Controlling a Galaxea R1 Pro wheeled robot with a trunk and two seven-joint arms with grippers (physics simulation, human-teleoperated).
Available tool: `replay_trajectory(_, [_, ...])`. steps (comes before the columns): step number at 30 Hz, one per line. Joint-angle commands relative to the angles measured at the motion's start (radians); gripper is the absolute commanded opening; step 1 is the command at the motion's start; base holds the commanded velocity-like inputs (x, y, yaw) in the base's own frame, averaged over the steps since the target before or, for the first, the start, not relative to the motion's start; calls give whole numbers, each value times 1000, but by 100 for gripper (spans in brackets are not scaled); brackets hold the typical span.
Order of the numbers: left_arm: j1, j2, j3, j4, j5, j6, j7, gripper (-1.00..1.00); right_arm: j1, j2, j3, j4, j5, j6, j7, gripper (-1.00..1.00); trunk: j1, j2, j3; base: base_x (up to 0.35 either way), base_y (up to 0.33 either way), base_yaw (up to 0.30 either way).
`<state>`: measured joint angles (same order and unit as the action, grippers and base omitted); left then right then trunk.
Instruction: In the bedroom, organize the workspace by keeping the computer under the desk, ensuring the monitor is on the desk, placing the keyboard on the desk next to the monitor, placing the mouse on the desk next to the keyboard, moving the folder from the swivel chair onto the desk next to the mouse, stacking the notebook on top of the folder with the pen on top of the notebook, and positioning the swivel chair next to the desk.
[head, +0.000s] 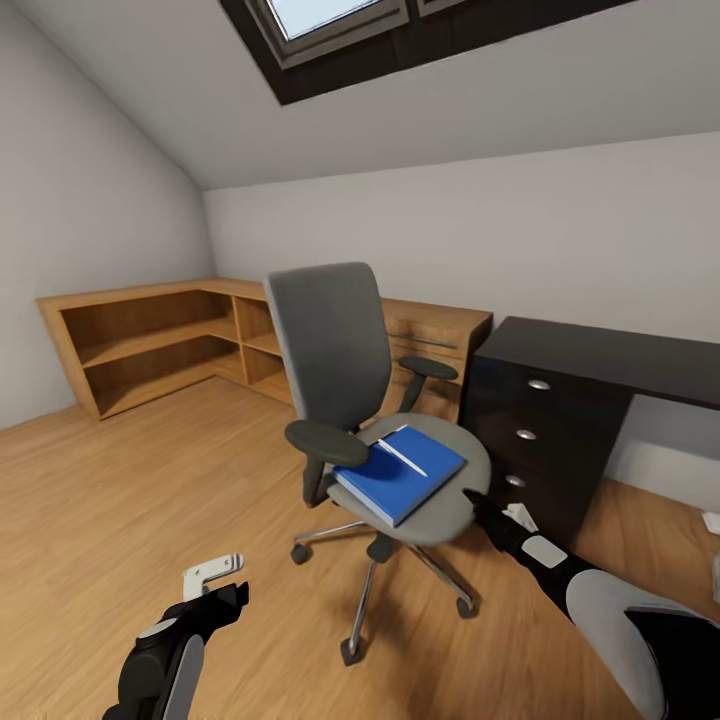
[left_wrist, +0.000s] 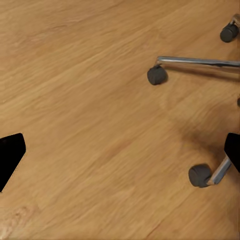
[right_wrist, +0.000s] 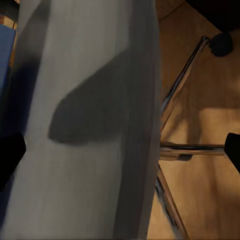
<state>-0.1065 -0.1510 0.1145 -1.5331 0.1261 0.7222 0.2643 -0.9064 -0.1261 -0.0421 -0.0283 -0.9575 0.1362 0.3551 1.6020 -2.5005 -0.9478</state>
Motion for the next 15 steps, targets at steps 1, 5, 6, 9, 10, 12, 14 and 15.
replay_trajectory(1, [-1,-1,1,-1,10,3,7,100,0,0,5,1,-1,5,2,100,0,0,-1,0,0,247])
replay_trajectory(5, [-1,-1,1,-1,10,3,7,100,0,1,6,1,-1,5,2,100,0,0,0,0,0,254])
replay_trajectory(6, [-1,-1,1,-1,10,3,7,100,0,1,6,1,-1,5,2,100,0,0,0,0,0,260])
replay_trajectory(9, [-1,0,1,0,11,3,7,100,0,2,6,2,-1,5,2,100,0,0,1,0,0,254])
replay_trajectory(10, [-1,0,1,0,11,3,7,100,0,2,6,2,-1,5,2,100,0,0,1,0,0,248])
replay_trajectory(12, [-1,0,1,1,11,3,7,100,0,2,6,2,-1,5,2,100,0,0,2,0,0,246])
replay_trajectory(14, [-1,-1,1,1,11,3,7,100,0,2,6,1,-1,5,2,100,0,0,3,0,0,240])
replay_trajectory(15, [-1,-1,1,1,11,3,7,100,0,2,5,1,-1,5,2,100,0,0,3,0,0,237])
